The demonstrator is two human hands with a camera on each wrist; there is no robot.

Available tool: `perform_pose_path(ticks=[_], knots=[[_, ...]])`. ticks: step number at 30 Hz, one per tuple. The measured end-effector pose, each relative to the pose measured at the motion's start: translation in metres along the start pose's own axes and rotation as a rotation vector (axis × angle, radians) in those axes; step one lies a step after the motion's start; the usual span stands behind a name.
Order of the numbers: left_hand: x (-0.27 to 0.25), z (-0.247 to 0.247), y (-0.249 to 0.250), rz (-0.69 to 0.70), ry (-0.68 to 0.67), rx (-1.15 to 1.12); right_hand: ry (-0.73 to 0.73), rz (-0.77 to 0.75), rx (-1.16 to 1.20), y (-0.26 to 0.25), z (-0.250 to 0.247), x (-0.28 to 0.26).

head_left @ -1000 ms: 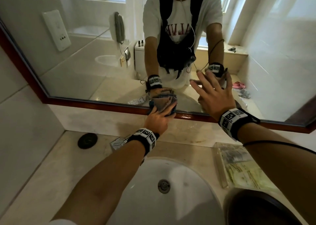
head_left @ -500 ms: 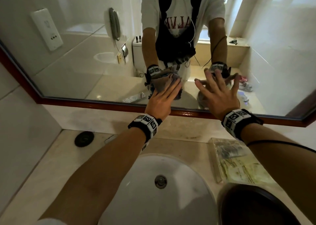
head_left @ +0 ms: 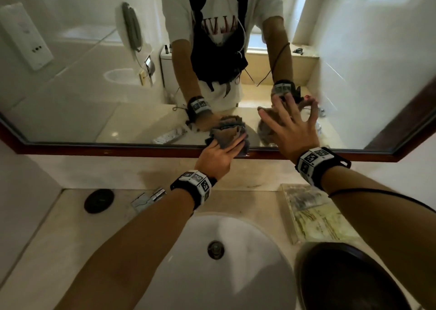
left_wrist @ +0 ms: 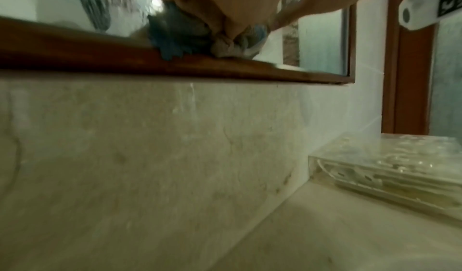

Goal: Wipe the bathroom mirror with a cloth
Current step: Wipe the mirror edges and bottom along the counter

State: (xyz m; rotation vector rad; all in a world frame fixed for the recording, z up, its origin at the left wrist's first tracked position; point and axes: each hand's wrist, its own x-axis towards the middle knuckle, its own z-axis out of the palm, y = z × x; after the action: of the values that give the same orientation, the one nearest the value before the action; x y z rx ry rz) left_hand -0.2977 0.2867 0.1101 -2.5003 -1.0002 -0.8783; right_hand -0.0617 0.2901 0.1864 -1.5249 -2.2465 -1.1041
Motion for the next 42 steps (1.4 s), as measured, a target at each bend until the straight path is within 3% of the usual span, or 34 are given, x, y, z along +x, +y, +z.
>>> perform_pose_path(ticks=[5,10,15,22,31,35,42], knots=[[0.049,-0.038,-0.011,0.052,0.111,0.108,0.033,0.063,-0.023,-0.010,-0.004,0.000],[0.048,-0.038,-0.012,0.021,0.146,0.021,-0.018,0.029,-0.082,-0.006,-0.009,-0.001],[0.036,-0.016,-0.005,0.011,0.107,0.003,-0.038,0.050,-0.090,0.024,-0.016,-0.004],[0.006,0.034,0.022,-0.050,-0.057,0.014,-0.006,-0.017,-0.067,0.053,-0.006,-0.009],[0.083,-0.019,0.025,0.022,0.130,0.178,0.010,0.082,0.028,0.067,0.001,-0.021],[0.083,-0.014,0.032,0.017,0.150,0.138,-0.012,0.095,0.060,0.081,0.002,-0.027],[0.046,0.043,0.052,0.029,-0.054,0.074,0.040,0.061,0.003,0.086,0.014,-0.028]])
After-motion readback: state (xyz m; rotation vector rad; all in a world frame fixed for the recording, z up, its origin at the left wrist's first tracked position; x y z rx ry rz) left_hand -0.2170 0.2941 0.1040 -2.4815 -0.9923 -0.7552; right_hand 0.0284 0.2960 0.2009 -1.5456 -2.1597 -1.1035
